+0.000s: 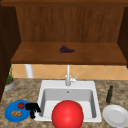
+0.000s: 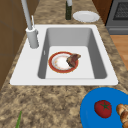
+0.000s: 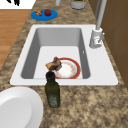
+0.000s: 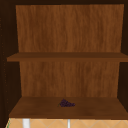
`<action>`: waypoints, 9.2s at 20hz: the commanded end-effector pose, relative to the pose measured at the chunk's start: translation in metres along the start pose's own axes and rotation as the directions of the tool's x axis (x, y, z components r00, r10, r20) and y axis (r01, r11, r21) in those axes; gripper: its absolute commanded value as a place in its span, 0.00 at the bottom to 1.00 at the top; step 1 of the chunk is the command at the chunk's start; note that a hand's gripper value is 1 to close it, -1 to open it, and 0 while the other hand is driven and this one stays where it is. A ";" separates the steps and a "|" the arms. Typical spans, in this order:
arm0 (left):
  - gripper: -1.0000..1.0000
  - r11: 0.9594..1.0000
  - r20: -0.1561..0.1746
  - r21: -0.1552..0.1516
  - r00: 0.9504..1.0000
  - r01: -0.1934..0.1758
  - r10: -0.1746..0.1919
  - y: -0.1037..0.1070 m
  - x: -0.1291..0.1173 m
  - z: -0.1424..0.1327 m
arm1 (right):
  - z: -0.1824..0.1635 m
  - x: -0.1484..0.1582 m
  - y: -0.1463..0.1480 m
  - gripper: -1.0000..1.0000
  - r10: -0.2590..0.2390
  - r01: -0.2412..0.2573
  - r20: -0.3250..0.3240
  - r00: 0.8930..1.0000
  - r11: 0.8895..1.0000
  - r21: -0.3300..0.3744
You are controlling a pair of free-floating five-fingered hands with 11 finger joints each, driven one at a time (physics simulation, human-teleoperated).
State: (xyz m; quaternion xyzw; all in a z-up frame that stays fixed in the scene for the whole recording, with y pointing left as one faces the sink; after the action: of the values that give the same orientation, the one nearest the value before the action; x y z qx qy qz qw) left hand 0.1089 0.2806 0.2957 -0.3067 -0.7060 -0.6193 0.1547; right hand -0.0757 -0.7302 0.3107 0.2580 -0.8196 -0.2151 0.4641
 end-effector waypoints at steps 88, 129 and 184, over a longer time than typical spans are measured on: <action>0.50 1.000 0.000 0.000 1.000 0.000 0.000 0.000 0.000 0.000 | -0.043 -0.310 0.121 0.00 0.927 -0.758 0.040 0.372 0.278 0.590; 0.50 1.000 0.000 0.000 1.000 0.000 0.000 0.000 0.000 0.000 | -0.119 -0.276 0.157 0.00 0.924 -0.729 0.378 0.055 -0.222 0.648; 0.50 1.000 0.000 0.000 1.000 0.000 0.000 0.000 0.000 0.000 | -0.253 -0.251 0.344 0.00 0.819 -0.497 -0.050 -0.571 -0.298 0.815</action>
State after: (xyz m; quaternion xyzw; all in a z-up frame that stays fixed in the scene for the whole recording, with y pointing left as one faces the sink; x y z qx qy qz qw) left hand 0.1089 0.2806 0.2957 -0.3067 -0.7060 -0.6193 0.1547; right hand 0.1722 -0.3418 0.4723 -0.3315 -0.4477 0.5017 0.6618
